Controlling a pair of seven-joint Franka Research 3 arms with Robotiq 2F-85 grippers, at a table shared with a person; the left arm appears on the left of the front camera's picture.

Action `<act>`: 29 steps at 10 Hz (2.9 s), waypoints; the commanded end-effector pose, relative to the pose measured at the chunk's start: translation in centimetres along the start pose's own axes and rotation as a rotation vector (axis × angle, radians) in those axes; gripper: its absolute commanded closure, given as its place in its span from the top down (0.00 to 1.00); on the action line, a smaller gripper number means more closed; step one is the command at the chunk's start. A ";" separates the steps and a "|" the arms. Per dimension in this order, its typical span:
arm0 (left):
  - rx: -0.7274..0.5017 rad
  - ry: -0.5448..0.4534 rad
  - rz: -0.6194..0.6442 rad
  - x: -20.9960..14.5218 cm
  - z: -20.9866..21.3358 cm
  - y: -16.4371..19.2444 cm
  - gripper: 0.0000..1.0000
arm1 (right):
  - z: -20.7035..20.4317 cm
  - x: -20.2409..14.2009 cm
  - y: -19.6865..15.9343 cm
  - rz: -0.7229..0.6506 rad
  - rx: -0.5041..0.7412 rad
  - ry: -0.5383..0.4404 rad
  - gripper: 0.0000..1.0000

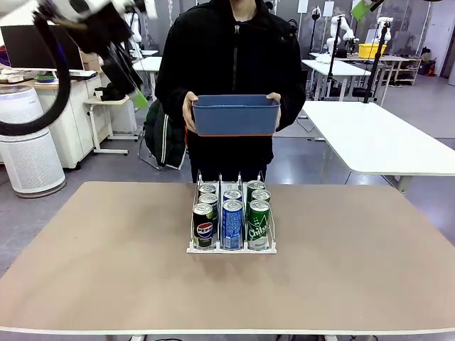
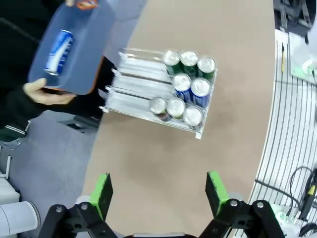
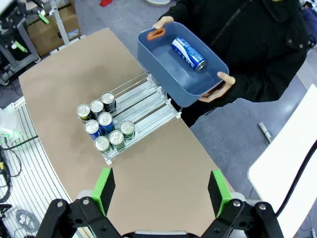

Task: Fill the beverage cans into the dispenser.
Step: Pick up the Ionic drink handed by the human.

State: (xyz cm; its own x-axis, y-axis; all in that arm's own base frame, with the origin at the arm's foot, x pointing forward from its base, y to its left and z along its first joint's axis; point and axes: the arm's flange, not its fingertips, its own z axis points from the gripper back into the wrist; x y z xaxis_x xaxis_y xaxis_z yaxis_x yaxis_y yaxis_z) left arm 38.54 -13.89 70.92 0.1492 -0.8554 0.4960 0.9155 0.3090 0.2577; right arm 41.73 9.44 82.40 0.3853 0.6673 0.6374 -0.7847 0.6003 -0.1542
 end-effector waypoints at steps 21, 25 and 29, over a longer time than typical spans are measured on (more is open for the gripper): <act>0.142 -0.213 0.453 -0.6 8.0 4.6 1.00 | 0.0 -0.2 0.1 -0.007 0.000 0.000 1.00; 0.055 -0.195 0.484 0.0 8.6 3.3 1.00 | 0.0 -0.2 0.1 -0.007 0.000 0.000 1.00; 0.002 -0.162 0.469 0.1 8.9 1.9 1.00 | 0.0 -0.2 0.1 -0.007 0.000 0.000 1.00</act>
State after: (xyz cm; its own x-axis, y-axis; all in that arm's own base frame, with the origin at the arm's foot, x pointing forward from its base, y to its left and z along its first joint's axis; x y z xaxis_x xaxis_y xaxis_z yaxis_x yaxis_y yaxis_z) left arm 37.26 -9.64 78.55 0.4663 -0.5630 0.6823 0.7611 0.6485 0.0150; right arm 41.74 9.44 82.40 0.3853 0.6673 0.6374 -0.7847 0.6004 -0.1542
